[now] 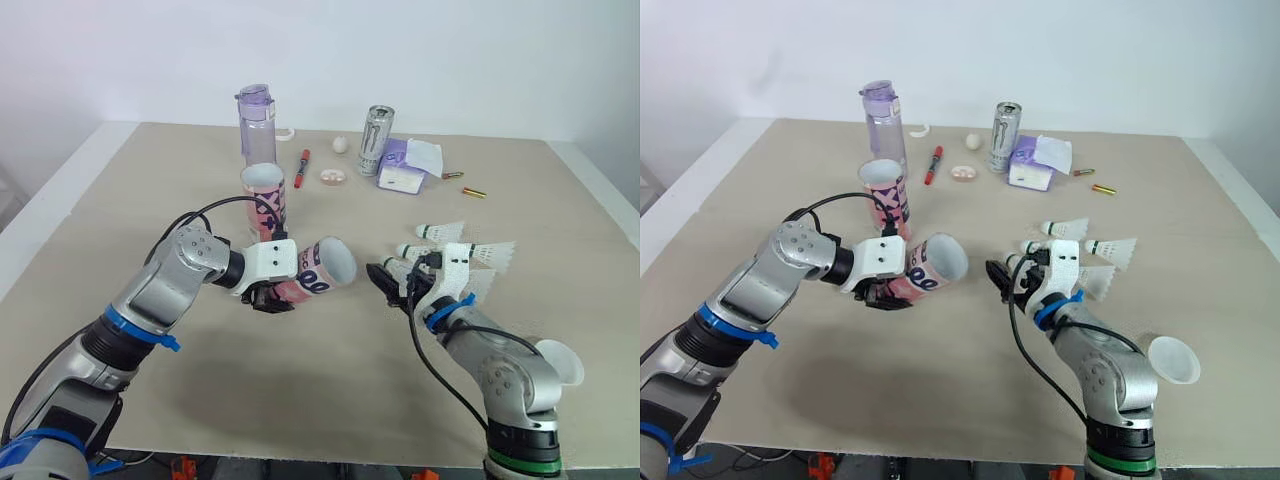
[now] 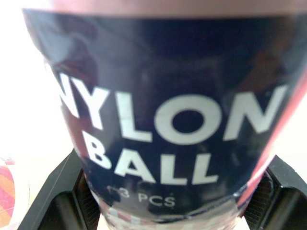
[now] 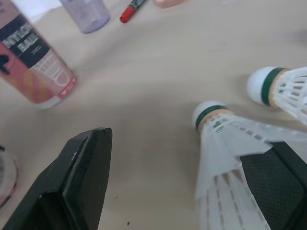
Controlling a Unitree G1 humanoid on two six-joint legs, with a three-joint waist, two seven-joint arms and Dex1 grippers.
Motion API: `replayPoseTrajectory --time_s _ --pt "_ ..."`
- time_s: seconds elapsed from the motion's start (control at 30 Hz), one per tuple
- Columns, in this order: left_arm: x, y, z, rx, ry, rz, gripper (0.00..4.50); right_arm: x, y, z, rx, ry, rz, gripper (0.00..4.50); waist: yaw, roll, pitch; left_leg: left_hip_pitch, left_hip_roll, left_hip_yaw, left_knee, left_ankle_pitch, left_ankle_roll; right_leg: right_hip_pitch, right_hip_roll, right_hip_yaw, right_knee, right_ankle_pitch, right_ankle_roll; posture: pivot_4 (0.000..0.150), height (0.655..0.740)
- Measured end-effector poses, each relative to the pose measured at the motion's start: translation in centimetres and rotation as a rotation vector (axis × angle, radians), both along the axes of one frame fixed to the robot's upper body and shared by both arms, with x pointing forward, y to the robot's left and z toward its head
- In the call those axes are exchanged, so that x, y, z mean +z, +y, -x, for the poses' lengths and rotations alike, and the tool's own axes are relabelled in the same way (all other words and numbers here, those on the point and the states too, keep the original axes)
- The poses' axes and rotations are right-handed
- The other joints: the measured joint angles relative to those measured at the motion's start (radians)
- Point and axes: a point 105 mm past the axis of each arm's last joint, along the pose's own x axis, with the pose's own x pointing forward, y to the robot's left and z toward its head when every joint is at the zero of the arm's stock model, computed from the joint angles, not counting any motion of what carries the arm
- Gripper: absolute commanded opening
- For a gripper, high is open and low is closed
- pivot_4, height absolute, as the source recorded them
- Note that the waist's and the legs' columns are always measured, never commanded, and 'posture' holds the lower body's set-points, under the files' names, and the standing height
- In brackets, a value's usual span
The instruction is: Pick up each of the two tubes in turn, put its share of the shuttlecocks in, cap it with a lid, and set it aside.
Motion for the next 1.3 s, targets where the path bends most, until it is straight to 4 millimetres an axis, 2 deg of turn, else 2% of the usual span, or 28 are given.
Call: replayPoseTrajectory --time_s 0.03,0.1,0.17,0.2,0.27,0.33,0.37,0.8,0.83,0.87,1.0,1.03,1.1,1.13,1.3 --pt "0.0 0.0 0.0 0.000 0.000 0.000 3.37 -0.1 -0.1 0.0 -0.003 0.007 0.000 3.69 0.000 0.000 0.000 0.000 0.000 0.000 0.000 0.000 0.000 0.000 0.000 0.000 0.000 0.000 0.000 0.150 0.7400" --pt "0.0 0.0 0.0 0.002 -0.001 0.000 3.37 -0.4 -0.3 -0.1 -0.007 0.019 0.006 2.71 0.000 0.000 0.000 0.000 0.000 0.000 0.000 0.000 0.000 0.000 0.000 0.000 0.000 0.000 0.000 0.150 0.7400" --pt "0.0 0.0 0.0 0.004 0.000 0.000 3.37 -0.5 -0.4 -0.1 -0.008 0.025 0.008 2.33 0.000 0.000 0.000 0.000 0.000 0.000 0.000 0.000 0.000 0.000 0.000 0.000 0.000 0.000 0.000 0.150 0.7400" --pt "0.0 0.0 0.0 0.005 0.000 0.001 3.37 -0.5 -0.4 -0.1 -0.008 0.026 0.009 1.79 0.000 0.000 0.000 0.000 0.000 0.000 0.000 0.000 0.000 0.000 0.000 0.000 0.000 0.000 0.000 0.150 0.7400" --pt "0.0 0.0 0.0 0.007 -0.001 0.001 3.37 -0.6 -0.5 -0.1 -0.010 0.030 0.014 1.36 0.000 0.000 0.000 0.000 0.000 0.000 0.000 0.000 0.000 0.000 0.000 0.000 0.000 0.000 0.000 0.150 0.7400" --pt "0.0 0.0 0.0 0.015 0.004 0.004 3.37 -0.7 -0.5 -0.2 -0.013 0.036 0.017 0.28 0.000 0.000 0.000 0.000 0.000 0.000 0.000 0.000 0.000 0.000 0.000 0.000 0.000 0.000 0.001 0.150 0.7400" --pt "0.0 0.0 0.0 0.015 0.004 0.004 3.37 -0.7 -0.5 -0.2 -0.013 0.036 0.017 0.11 0.000 0.000 0.000 0.000 0.000 0.000 0.000 0.000 0.000 0.000 0.000 0.000 0.000 0.000 0.001 0.150 0.7400" --pt "0.0 0.0 -0.1 0.016 0.003 0.006 3.37 0.3 0.1 -0.1 0.037 -0.006 0.061 0.11 0.000 0.000 0.000 0.000 0.000 0.000 0.000 0.000 0.000 0.000 0.000 0.000 0.000 0.000 0.001 0.150 0.7400" --pt "0.0 -0.1 -0.1 0.014 0.004 0.008 3.37 2.0 0.3 0.4 0.104 -0.088 0.134 0.11 0.001 0.001 0.000 0.000 -0.001 0.000 0.000 0.000 0.000 0.000 -0.001 0.000 0.000 0.000 0.002 0.150 0.7400" --pt "0.0 -0.1 -0.1 0.014 0.005 0.008 3.37 2.6 0.3 0.6 0.118 -0.115 0.154 0.11 0.001 0.000 0.000 0.000 -0.001 0.000 0.000 0.000 0.000 0.000 -0.001 0.000 0.000 0.000 0.002 0.150 0.7400" --pt "0.0 0.0 -0.1 0.011 0.017 0.014 3.37 9.2 0.0 2.9 0.372 -0.474 0.521 0.11 0.001 0.002 0.001 -0.001 -0.002 0.000 0.000 0.000 0.000 0.000 -0.001 0.001 -0.001 -0.001 0.003 0.150 0.7400" --pt "0.1 -0.1 -0.1 0.008 0.021 0.018 3.37 10.1 0.4 3.5 0.446 -0.544 0.597 0.11 0.001 0.002 0.001 -0.001 -0.002 0.000 0.000 0.000 0.000 0.000 -0.001 0.000 -0.001 -0.001 0.003 0.150 0.7400" --pt "0.1 -0.2 0.0 0.007 0.029 0.025 3.37 11.0 1.1 5.7 0.686 -0.674 0.843 0.11 0.002 0.004 0.002 -0.001 -0.002 0.000 0.000 0.000 0.000 0.000 -0.001 0.000 -0.001 -0.002 0.003 0.150 0.7400" --pt "0.1 -0.2 0.0 0.007 0.032 0.026 3.37 11.1 1.5 6.4 0.756 -0.716 0.891 0.11 0.002 0.002 0.001 -0.001 -0.001 0.000 0.000 0.000 0.000 0.000 0.000 0.000 -0.001 -0.002 0.003 0.150 0.7400" --pt "0.1 -0.2 -0.1 0.009 0.032 0.029 3.37 10.4 3.5 7.3 0.916 -0.769 0.896 0.11 0.002 0.002 0.001 -0.001 -0.002 0.000 0.001 0.000 0.000 0.000 -0.001 0.001 -0.001 -0.001 0.003 0.150 0.7400"
